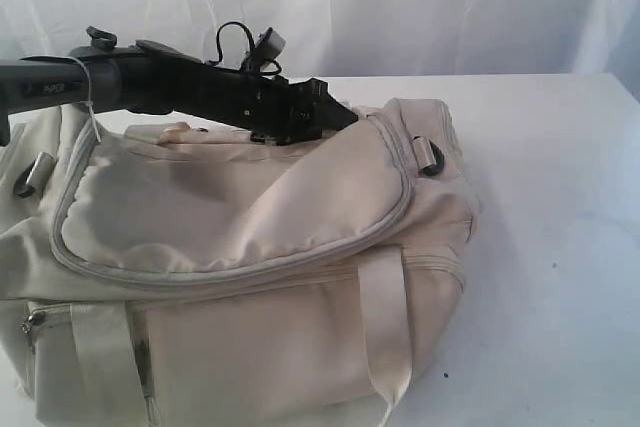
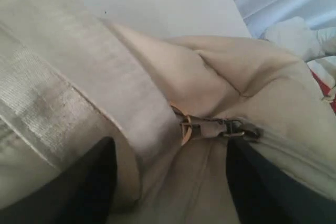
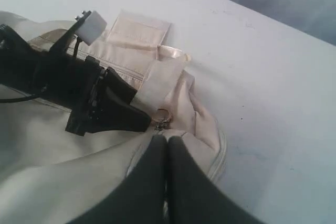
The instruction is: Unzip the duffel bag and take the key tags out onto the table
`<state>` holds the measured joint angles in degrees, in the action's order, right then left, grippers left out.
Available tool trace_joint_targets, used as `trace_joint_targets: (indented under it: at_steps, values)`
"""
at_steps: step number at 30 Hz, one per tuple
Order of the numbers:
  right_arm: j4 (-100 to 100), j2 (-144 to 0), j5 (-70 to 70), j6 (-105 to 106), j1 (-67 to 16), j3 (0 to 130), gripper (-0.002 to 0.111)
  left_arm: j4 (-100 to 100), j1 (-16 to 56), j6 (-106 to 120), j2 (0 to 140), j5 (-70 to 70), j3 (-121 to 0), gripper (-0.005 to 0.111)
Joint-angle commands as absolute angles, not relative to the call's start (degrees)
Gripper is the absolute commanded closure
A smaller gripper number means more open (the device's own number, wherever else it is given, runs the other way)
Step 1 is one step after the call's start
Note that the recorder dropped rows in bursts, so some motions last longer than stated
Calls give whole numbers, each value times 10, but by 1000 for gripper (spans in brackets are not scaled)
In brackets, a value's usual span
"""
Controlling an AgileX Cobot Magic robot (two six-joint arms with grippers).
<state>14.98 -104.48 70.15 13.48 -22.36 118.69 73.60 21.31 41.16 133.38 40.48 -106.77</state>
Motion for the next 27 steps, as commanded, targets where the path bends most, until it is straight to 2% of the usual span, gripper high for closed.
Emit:
trace_joint_targets:
  at_steps: [1, 6, 9, 13, 20, 27]
  values:
    - [149, -1049, 700, 142, -222, 1175, 108, 806, 211, 415, 1333, 388, -1068, 43]
    - [149, -1049, 700, 147, -222, 1144, 108, 873, 211, 482, 1333, 390, -1068, 46]
    - [149, -1049, 700, 147, -222, 1122, 108, 864, 211, 482, 1333, 390, -1068, 67]
    - [149, -1049, 700, 147, -222, 1104, 108, 860, 211, 482, 1333, 392, -1068, 104]
    - [149, -1049, 698, 147, -222, 1085, 108, 859, 191, 510, 1309, 470, -1100, 107]
    - [150, -1063, 639, 147, -222, 1085, 108, 820, 167, 514, 1265, 527, -1147, 107]
